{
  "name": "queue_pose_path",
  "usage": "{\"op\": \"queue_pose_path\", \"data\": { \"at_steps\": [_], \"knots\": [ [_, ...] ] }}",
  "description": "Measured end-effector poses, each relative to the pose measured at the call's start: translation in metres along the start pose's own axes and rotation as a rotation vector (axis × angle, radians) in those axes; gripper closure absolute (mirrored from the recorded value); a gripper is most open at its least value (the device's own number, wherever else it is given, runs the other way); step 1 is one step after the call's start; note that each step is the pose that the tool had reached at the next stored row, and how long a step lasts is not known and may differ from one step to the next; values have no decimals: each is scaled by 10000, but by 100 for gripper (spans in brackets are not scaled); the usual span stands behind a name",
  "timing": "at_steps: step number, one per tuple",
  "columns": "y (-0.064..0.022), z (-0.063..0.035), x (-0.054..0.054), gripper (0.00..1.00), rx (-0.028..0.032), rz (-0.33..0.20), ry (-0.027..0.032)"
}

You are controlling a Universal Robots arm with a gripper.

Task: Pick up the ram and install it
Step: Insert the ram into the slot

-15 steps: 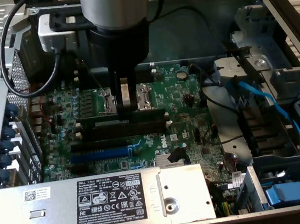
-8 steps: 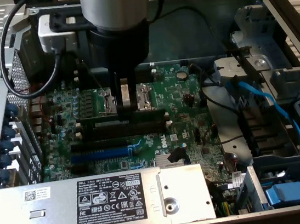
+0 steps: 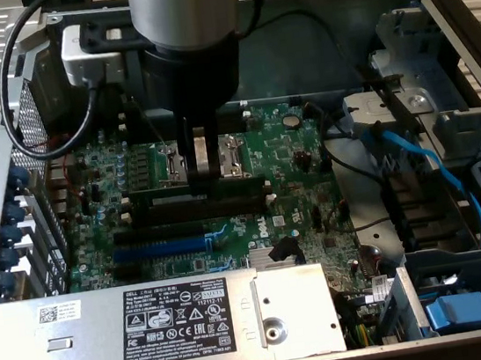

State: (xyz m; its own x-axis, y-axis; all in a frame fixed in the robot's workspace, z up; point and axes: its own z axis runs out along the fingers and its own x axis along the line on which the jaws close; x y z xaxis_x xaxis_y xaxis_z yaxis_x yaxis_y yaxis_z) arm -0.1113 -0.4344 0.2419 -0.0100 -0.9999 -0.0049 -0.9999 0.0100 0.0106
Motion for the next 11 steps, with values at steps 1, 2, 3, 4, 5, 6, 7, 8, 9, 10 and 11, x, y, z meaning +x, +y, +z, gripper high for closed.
{"op": "queue_pose_path", "data": {
  "at_steps": [1,2,3,4,5,6,7,8,9,10,11],
  "knots": [
    [0,0,0,88,0,1,7],
    [0,0,0,88,-1,0,10],
    [1,0,0,88,-2,1,13],
    [1,2,0,88,-1,10,20],
    [1,3,0,88,-1,14,21],
    [1,4,0,88,-1,16,23],
    [1,5,0,88,-1,21,25],
    [1,7,0,88,0,31,27],
    [1,8,0,88,-1,45,30],
    [1,10,0,88,-1,64,31],
    [1,11,0,88,-1,84,31]
  ]
}}
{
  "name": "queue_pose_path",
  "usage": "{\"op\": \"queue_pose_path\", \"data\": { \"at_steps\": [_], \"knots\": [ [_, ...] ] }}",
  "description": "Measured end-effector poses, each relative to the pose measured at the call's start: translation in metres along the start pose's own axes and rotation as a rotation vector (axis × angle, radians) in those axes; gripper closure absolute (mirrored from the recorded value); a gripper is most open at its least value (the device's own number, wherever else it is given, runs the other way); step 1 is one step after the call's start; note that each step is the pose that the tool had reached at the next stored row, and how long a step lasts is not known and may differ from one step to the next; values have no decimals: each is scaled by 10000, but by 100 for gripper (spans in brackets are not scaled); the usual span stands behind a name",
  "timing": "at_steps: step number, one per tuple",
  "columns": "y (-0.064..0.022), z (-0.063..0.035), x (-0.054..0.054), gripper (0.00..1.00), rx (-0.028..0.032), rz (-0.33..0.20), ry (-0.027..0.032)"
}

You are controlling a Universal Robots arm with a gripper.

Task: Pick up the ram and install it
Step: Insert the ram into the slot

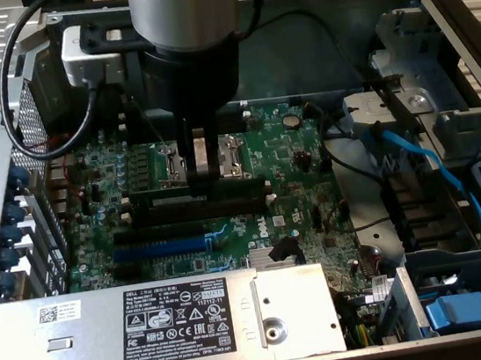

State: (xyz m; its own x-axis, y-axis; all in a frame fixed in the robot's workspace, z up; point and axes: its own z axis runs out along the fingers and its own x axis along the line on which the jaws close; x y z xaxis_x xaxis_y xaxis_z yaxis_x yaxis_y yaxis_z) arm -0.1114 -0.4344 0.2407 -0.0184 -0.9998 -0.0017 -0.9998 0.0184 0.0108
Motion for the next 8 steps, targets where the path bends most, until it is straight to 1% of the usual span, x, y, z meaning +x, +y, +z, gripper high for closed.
{"op": "queue_pose_path", "data": {
  "at_steps": [8],
  "knots": [
    [1,3,-1,88,1,27,-1]
  ]
}}
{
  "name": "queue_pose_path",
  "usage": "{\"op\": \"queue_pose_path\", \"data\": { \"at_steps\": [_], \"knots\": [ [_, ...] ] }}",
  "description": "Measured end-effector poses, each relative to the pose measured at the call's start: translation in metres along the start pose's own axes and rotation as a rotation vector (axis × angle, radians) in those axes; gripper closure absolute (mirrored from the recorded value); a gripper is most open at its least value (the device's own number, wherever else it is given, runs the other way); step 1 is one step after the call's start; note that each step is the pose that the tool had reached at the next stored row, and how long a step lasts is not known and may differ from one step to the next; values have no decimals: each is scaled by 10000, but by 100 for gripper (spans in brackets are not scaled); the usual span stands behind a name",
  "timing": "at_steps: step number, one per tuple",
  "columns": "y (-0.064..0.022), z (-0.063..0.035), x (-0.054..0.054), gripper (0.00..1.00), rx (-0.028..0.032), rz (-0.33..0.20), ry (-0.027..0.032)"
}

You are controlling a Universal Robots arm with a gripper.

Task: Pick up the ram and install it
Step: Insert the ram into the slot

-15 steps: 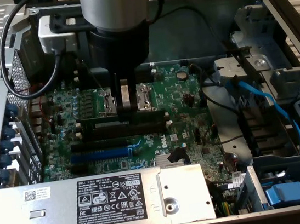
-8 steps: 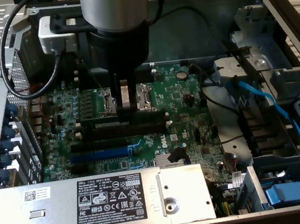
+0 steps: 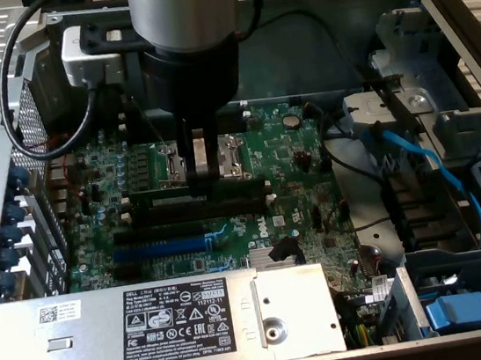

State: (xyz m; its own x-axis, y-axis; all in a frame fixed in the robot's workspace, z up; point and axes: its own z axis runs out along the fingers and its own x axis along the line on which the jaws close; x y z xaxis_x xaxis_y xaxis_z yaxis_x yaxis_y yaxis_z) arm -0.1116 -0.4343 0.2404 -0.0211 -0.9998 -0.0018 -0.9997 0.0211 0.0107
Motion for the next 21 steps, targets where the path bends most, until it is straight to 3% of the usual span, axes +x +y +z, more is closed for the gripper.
{"op": "queue_pose_path", "data": {
  "at_steps": [13,21],
  "knots": [
    [11,1,-4,88,10,-59,4],
    [12,1,-5,88,98,-63,21]
  ]
}}
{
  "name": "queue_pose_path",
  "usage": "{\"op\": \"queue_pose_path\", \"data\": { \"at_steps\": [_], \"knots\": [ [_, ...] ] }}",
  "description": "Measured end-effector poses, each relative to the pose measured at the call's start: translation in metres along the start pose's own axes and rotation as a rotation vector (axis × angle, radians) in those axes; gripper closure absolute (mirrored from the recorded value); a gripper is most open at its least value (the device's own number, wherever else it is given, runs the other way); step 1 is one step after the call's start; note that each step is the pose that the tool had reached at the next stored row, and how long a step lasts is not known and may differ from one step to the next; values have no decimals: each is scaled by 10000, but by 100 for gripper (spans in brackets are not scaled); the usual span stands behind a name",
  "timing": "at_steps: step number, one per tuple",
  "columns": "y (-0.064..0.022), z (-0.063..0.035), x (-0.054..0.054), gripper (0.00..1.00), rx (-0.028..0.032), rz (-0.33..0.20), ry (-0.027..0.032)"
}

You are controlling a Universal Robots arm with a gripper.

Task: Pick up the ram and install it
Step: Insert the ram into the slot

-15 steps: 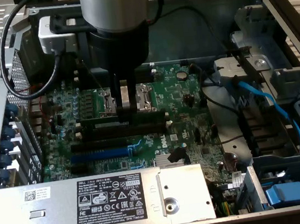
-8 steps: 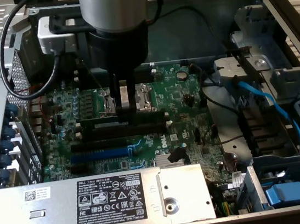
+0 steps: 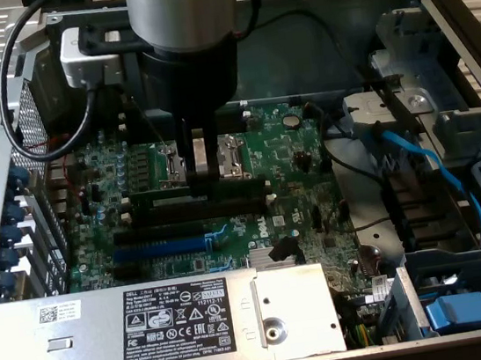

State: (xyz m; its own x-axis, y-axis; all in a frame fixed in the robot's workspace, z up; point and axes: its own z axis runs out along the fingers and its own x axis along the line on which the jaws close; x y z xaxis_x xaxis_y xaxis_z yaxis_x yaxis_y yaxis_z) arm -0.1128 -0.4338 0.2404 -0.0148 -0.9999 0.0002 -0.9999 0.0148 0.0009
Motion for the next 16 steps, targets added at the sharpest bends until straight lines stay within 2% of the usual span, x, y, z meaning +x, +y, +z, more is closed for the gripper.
{"op": "queue_pose_path", "data": {
  "at_steps": [2,5,7,16],
  "knots": [
    [4,0,-8,88,13,2,5],
    [14,2,-9,88,83,0,15],
    [16,4,-9,88,105,0,16],
    [30,7,-9,88,120,41,16]
  ]
}}
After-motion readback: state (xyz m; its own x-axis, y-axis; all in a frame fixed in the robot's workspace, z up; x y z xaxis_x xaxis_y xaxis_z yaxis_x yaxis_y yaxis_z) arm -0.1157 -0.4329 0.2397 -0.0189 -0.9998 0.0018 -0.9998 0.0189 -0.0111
